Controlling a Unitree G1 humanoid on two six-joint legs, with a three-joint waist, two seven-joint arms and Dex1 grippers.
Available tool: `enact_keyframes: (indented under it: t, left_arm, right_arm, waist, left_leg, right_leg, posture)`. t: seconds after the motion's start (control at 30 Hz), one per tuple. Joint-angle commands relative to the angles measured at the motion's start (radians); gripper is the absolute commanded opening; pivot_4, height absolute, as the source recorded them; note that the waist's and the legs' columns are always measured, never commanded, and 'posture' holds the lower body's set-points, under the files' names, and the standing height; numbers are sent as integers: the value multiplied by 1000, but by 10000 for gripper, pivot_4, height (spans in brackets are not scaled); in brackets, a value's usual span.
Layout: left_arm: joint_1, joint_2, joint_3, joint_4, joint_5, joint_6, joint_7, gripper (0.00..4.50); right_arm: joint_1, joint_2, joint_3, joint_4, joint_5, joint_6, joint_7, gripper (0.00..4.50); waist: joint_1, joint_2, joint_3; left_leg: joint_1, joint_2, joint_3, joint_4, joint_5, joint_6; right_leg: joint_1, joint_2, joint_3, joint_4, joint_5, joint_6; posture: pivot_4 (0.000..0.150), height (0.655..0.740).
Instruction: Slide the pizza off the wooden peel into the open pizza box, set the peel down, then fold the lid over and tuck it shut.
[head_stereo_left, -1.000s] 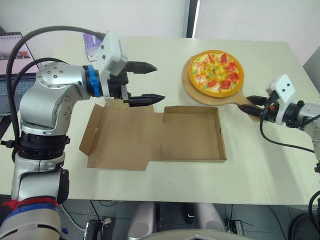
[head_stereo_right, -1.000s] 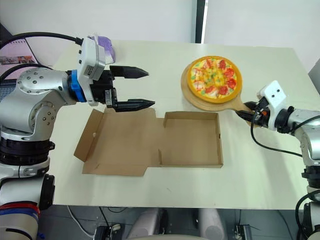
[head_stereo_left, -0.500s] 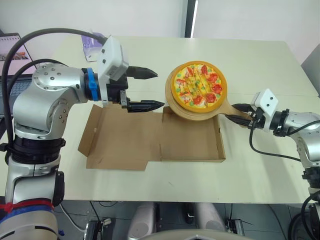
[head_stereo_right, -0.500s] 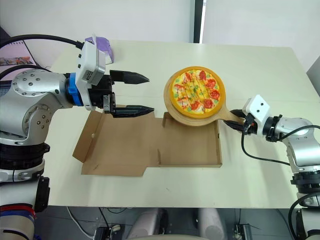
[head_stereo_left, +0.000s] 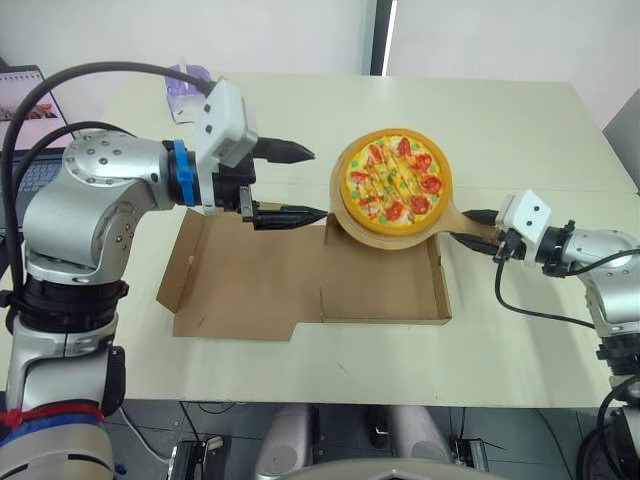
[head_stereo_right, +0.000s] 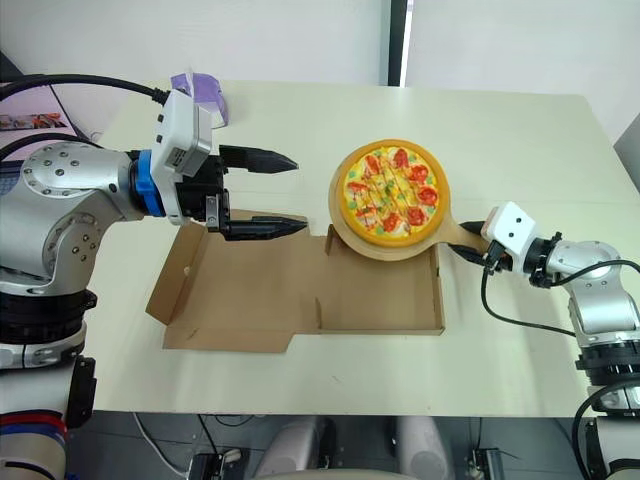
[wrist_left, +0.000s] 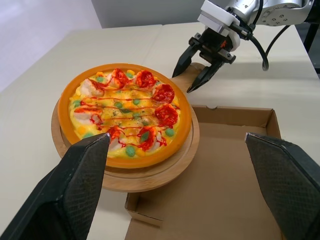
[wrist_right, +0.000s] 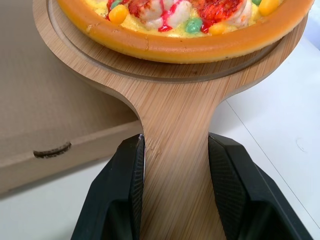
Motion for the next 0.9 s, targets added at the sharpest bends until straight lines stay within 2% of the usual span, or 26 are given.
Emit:
enact_keyframes:
  t: [0.03, 0.9]
  left_arm:
    - [-12, 15, 26, -31, -26, 6, -6, 45000]
    - [-22, 9, 26, -30, -24, 9, 4, 45000]
  right_arm:
    - [-29, -1, -51, -27, 32, -64, -12, 15797]
    - [-34, -20, -64, -2, 40, -195, 15, 15797]
  waist:
    - [0, 0, 0]
    - [0, 0, 0]
  left_leg:
    - [0, 0, 0, 0, 0, 0]
    - [0, 0, 0, 0, 0, 0]
  right_leg:
    - [0, 0, 0, 0, 0, 0]
    - [0, 0, 0, 0, 0, 0]
  posture:
    - [1500, 7400]
    - [1500, 7400]
